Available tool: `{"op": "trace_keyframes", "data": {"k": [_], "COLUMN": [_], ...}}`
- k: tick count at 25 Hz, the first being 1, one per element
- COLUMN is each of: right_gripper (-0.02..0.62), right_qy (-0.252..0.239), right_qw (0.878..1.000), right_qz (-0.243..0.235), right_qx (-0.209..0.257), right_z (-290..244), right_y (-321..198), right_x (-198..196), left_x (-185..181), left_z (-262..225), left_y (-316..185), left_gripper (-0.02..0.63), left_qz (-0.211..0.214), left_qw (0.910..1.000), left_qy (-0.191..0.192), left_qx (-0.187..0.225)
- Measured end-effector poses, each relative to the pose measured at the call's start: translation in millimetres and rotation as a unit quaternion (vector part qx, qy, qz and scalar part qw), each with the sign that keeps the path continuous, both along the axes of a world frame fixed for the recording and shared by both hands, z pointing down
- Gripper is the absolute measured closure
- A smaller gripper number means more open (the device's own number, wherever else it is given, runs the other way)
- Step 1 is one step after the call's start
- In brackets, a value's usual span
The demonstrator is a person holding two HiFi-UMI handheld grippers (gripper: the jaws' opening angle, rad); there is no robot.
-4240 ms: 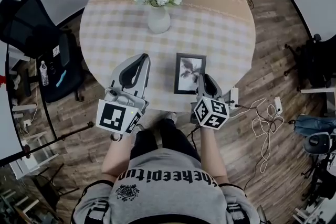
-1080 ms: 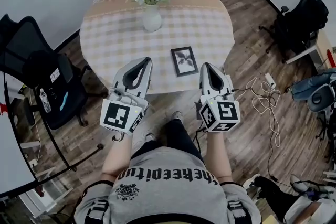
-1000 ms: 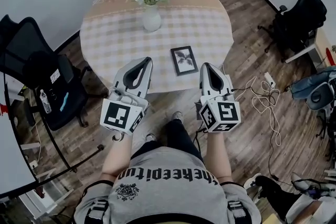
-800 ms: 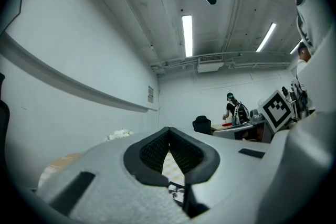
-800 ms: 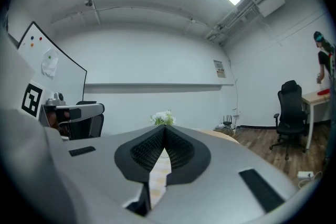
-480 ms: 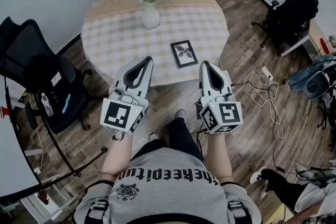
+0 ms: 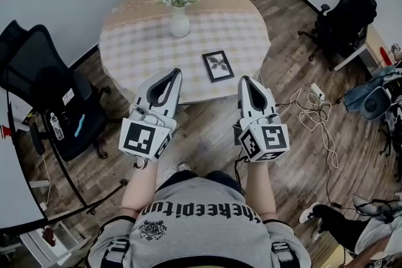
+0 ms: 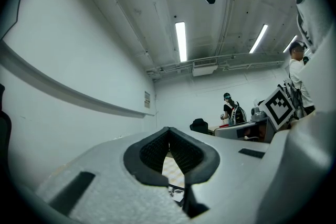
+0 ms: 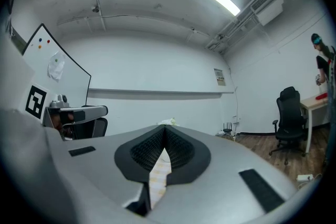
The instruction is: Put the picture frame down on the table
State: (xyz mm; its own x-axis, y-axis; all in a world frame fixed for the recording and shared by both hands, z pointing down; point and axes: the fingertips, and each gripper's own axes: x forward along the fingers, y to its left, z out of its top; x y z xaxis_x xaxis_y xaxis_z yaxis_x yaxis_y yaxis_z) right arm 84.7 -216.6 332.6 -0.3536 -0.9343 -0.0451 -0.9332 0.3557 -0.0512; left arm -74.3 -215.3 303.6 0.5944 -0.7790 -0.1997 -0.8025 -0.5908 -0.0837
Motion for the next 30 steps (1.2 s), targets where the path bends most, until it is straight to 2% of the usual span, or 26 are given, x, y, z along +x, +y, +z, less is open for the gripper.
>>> {"op": "trace_keyframes", "data": {"k": [30], "right_gripper": [0.589], "right_qy": [0.017], "right_qw": [0.997], "right_qz": [-0.073], "right_qx": [0.005], "right_z": [-6], "right_y": [92], "right_x": [62], "left_x": [76], "left_z": [-8], "left_y": [104], "left_gripper": [0.591], "left_qz": [-0.059], "left_qw": [0.9983], "left_qy": [0.003], "left_qx": [0.002]}}
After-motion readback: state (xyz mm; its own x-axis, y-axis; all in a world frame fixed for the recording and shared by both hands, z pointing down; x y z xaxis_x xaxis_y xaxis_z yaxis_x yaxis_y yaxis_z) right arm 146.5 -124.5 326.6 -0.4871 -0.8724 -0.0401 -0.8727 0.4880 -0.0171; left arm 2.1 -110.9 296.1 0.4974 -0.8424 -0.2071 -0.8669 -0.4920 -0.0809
